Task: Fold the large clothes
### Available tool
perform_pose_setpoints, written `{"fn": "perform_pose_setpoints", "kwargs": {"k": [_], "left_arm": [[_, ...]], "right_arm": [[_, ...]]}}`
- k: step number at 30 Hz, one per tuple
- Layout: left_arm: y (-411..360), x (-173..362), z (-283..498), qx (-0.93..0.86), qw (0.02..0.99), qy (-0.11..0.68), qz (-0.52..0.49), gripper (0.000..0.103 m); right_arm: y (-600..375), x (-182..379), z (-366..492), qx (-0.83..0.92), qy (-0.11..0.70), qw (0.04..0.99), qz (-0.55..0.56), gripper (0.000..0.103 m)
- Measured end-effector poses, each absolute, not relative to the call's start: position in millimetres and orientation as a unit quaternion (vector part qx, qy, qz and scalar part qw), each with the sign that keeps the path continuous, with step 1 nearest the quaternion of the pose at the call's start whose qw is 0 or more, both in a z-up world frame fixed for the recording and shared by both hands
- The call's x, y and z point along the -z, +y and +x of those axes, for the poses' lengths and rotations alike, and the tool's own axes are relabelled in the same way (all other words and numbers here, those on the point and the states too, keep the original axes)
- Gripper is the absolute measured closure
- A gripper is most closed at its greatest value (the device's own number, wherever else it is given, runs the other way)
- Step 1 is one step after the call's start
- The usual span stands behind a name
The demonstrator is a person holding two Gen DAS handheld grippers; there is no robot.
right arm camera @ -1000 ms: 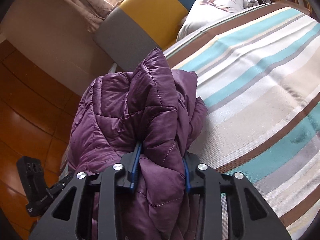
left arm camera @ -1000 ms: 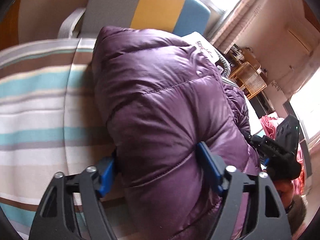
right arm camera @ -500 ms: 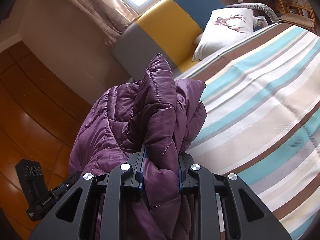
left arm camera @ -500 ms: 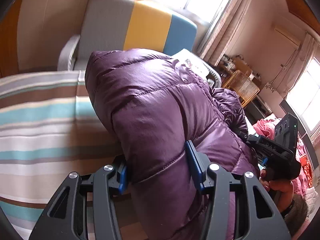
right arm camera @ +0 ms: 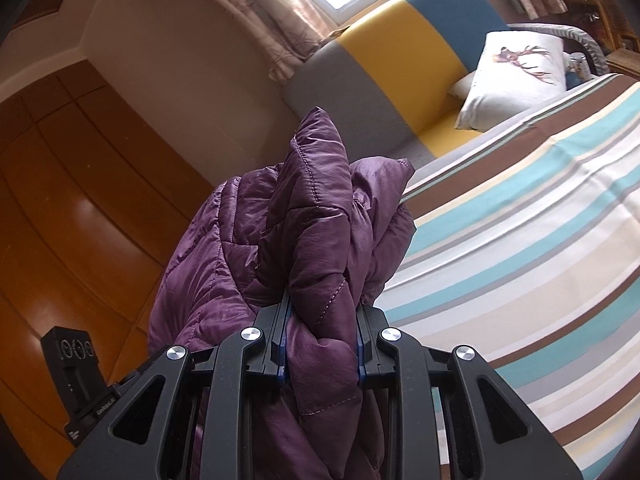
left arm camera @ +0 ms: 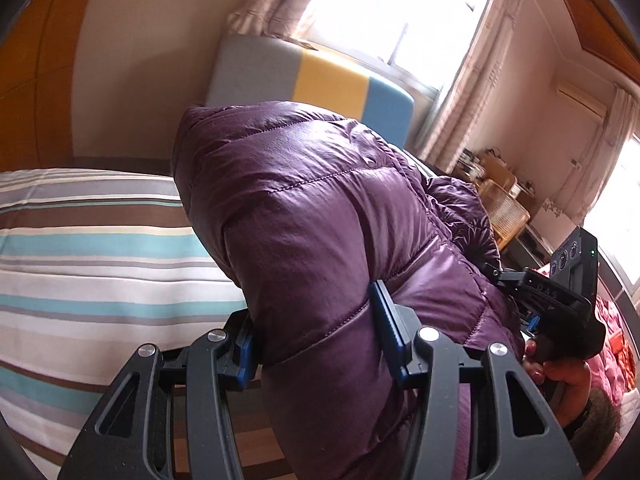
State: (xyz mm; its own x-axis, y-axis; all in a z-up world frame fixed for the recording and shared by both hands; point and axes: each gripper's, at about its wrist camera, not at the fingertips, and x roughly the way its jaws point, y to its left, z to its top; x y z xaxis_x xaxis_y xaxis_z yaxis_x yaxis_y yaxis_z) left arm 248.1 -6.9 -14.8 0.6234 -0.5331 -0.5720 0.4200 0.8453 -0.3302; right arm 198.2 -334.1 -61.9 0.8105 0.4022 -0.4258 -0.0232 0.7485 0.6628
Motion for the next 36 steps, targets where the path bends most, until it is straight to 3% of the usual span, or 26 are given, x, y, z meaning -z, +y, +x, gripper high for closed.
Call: {"fn": "perform_pose_setpoints", "kwargs": {"k": [10,20,27,32,36], "left_arm": [[67,20,273,0.202,0.912,0.349,-0.077,0.053],[74,74,307,0.169,0.908,0.379,-0.061,0.051],[81,105,311,0.159,0.911,0.376,-0.063,0.041],[71,96,305,0.127,0.918,0.373,-0.04,0.037],[69,83,286,0.112,0.926,0.361,-0.027,0.028]], "right_arm": [[-259,77,240,-0.157,0.313,0.878,0.325,0.079],[-233,118,277,-0.132,0.367,0.866,0.313,0.079],[-226,138,279,-0.116,0.382,0.872,0.282,0.068],[-221,128,274,-0.103,0.388,0.88,0.254,0.062],[-227,120,263,-0.095,0.379,0.883,0.262,0.05]]}}
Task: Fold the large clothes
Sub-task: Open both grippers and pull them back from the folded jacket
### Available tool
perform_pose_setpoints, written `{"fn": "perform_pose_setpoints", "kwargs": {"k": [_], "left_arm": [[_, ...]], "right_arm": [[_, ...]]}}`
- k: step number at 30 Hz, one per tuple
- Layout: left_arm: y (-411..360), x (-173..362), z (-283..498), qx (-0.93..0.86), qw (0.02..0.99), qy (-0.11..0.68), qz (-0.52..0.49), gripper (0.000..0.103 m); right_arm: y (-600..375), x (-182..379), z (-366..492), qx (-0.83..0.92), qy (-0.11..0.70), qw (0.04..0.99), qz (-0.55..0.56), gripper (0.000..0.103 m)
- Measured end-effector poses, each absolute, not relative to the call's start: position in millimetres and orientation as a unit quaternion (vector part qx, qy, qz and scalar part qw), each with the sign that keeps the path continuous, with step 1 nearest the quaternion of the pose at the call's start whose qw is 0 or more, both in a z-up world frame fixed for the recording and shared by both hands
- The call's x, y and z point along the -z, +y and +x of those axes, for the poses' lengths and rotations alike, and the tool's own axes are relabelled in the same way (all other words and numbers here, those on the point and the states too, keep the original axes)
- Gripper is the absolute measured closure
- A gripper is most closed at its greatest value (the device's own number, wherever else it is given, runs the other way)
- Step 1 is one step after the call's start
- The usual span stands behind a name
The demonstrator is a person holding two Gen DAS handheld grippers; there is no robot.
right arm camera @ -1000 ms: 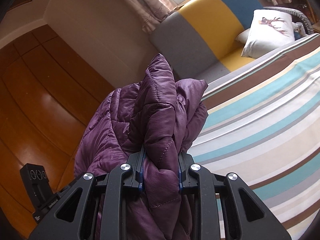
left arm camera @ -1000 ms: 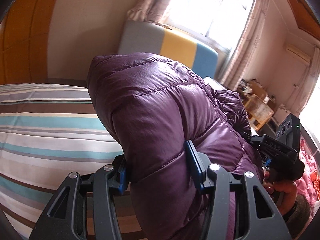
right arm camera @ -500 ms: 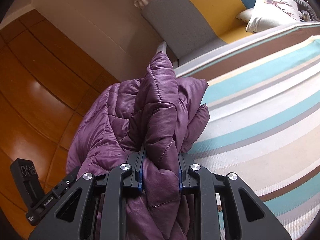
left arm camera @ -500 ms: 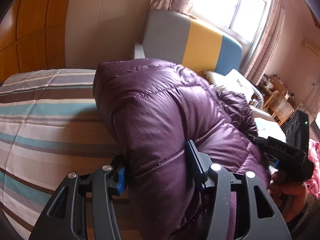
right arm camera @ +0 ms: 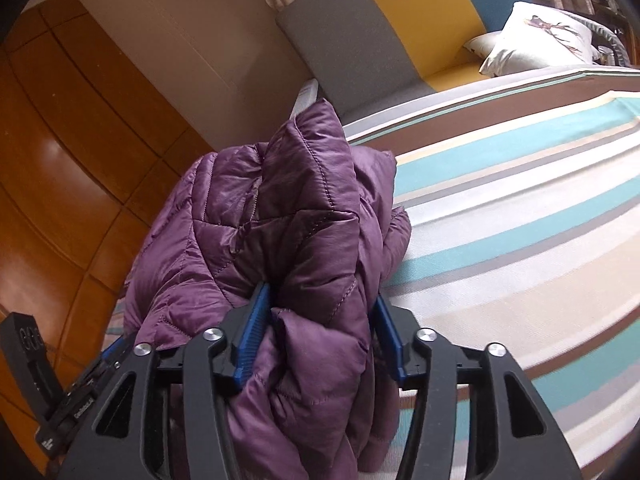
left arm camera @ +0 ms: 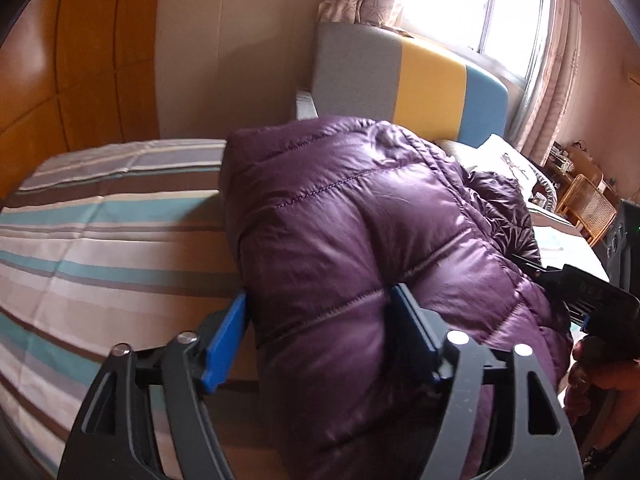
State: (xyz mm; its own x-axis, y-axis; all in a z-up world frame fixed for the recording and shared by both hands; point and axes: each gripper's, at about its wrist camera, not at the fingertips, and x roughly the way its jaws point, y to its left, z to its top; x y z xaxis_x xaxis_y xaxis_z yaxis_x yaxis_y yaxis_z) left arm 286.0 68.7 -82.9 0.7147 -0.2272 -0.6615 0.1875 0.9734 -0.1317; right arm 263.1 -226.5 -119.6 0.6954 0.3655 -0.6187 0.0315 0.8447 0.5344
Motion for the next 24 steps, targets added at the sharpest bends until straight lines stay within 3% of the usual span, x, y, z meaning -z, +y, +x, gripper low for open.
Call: {"fn": "perform_pose_setpoints", "kwargs": {"k": [8,17,19,21,22,24], "left_arm": [[61,81,235,0.134,0.931,0.339,0.009,0.021],[81,108,238,0.118,0.916,0.384,-0.011,0.019],[79,101,232,0.116,0.918,0.379,-0.005,0.019],[76,92,223,0.106,0.924,0.368,0.011,0.002],[72,86,216,0.097,0.93,0.355,0.024,0.002],[68,79,202,0.085,0.937,0.336,0.041,0.002]], "right_arm": [[-223,106,213,-0.097,0.356,0.903,0.219,0.05],[-208,141,198,-0.09,0.4,0.89,0.199,0.046],[-208,132,194,-0.08,0.396,0.896,0.187,0.039],[-208,119,183,-0.077,0.377,0.907,0.173,0.026],[-206,113,175,-0.078,0.368,0.912,0.167,0.02],[-201,101,157,-0.085,0.346,0.922,0.15,0.017]]}}
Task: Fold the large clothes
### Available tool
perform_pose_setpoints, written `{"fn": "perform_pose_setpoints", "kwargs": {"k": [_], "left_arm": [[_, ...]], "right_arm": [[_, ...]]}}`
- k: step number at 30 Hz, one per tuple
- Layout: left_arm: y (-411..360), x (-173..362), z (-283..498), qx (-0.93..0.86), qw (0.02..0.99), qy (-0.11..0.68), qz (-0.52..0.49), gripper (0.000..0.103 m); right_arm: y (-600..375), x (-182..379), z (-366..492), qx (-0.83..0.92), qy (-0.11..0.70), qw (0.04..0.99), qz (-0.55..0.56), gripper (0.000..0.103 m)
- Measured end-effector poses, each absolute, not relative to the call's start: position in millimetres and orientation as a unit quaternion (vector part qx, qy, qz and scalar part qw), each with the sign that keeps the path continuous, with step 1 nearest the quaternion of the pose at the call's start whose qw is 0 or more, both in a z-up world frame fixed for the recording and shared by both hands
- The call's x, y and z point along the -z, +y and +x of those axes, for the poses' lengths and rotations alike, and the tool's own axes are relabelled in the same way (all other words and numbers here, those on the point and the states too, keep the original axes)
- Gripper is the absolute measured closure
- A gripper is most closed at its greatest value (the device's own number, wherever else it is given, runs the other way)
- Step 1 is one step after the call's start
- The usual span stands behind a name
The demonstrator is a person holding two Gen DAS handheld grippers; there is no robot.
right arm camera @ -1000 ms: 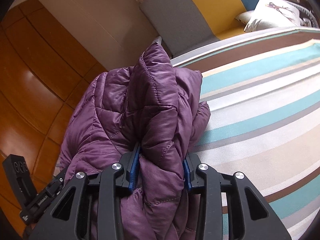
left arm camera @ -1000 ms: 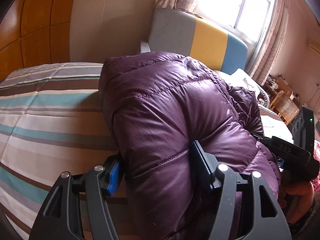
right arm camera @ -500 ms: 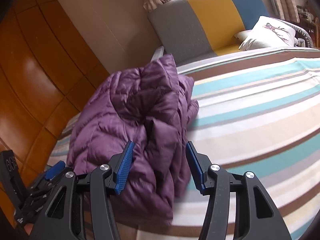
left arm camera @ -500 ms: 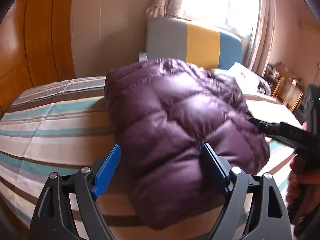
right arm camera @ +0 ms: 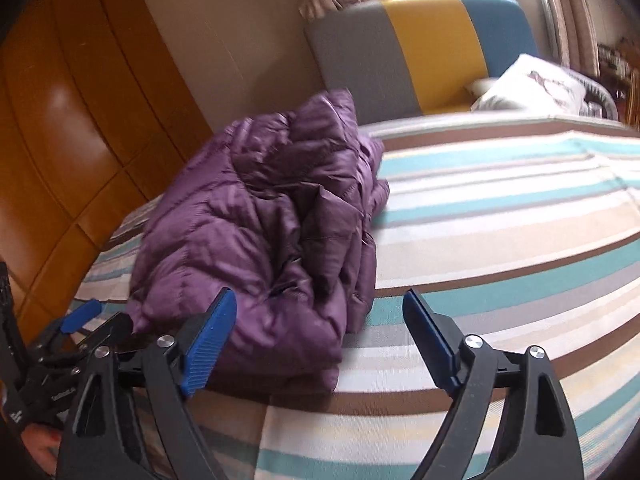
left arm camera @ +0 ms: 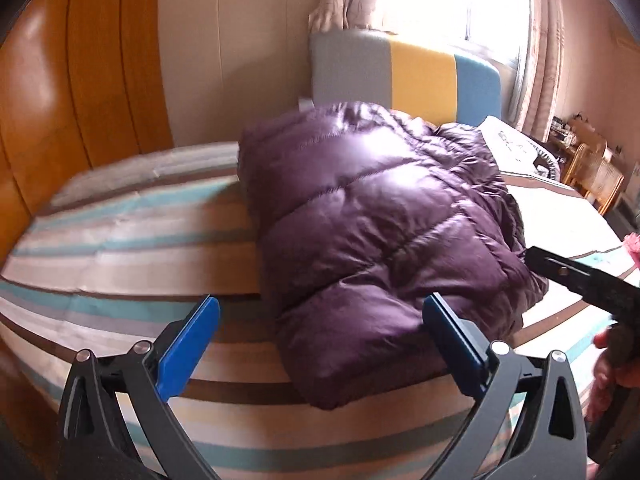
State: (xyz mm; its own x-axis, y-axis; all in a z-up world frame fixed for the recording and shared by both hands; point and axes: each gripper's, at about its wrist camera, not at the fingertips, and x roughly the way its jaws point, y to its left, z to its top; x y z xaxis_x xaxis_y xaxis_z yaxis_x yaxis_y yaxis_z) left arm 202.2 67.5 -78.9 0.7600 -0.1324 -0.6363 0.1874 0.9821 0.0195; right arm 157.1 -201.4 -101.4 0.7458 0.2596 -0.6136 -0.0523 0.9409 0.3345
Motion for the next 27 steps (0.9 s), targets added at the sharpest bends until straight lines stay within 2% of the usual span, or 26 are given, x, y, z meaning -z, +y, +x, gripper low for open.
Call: {"fn": "perform_pose_setpoints", "kwargs": {"k": [6,12,18,27], "left_arm": [[58,65,164,0.059,0.945,0.319,0.041,0.002],[59,61,131,0.015,0.952,0.303,0.051,0.002],[69,55,117,0.025,0.952,0.303,0.019,0.002],[72,52,112,0.015,0.957,0.29,0.021,0.002]], "right_arm": [[-187,85,113,-0.077,0.319,0.94,0.099,0.003],[-172,82,83,-0.03,0.3,0.952,0.051,0.003],[-169,75,70,-0.027,0.285,0.957,0.037,0.003],[-171,75,69,-0.026,0.288,0.956,0.043,0.003]]}}
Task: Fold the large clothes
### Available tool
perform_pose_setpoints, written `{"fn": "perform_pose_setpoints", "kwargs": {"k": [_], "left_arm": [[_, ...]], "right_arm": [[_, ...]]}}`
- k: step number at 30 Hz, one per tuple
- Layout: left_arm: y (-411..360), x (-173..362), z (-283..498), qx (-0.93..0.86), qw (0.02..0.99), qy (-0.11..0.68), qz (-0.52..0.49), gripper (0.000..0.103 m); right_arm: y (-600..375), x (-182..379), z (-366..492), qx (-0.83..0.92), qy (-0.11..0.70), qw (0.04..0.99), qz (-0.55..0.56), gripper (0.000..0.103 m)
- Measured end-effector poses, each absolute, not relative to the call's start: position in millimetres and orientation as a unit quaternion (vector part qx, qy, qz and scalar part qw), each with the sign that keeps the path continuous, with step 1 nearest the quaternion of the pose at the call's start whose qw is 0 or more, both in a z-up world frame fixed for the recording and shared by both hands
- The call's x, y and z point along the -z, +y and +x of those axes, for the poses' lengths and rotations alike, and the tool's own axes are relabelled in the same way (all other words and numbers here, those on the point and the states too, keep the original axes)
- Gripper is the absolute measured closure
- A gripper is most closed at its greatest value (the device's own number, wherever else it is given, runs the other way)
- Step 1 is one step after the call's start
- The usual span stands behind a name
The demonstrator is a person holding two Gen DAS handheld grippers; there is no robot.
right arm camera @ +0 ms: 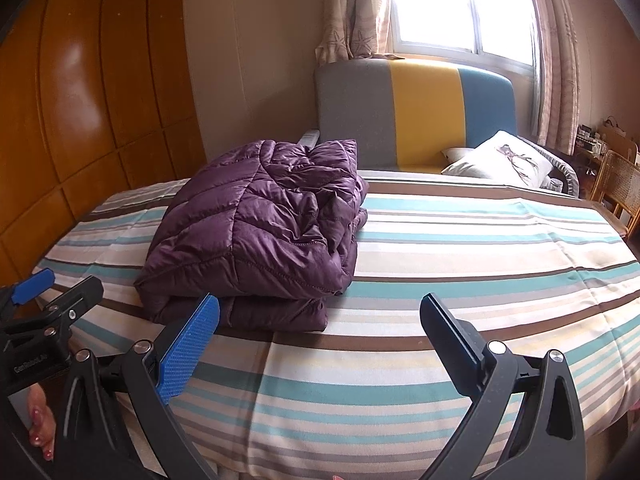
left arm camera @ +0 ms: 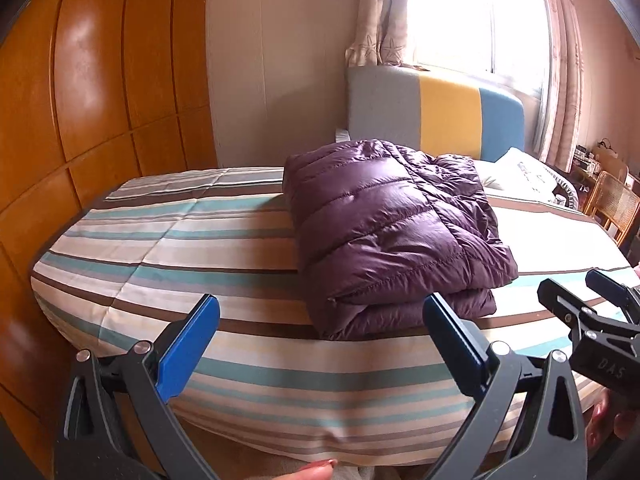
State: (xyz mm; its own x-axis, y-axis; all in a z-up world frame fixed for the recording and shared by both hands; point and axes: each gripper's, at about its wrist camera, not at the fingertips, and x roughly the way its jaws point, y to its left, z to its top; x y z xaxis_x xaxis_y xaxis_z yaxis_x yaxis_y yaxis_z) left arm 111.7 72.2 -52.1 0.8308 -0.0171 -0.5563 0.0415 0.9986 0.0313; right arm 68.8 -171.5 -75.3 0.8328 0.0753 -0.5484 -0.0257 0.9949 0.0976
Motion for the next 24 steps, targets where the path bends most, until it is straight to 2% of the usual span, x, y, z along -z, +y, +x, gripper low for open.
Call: {"fn": "perform_pose_setpoints", "kwargs": {"k": [24], "left_arm": [[68.6,53.3,110.6,0.016,0.956,0.291,0.024,0.002]], "right_arm": [[-169.8,76.4,70.9,-0.031,0.291,0.955,0.043,0.003]]}}
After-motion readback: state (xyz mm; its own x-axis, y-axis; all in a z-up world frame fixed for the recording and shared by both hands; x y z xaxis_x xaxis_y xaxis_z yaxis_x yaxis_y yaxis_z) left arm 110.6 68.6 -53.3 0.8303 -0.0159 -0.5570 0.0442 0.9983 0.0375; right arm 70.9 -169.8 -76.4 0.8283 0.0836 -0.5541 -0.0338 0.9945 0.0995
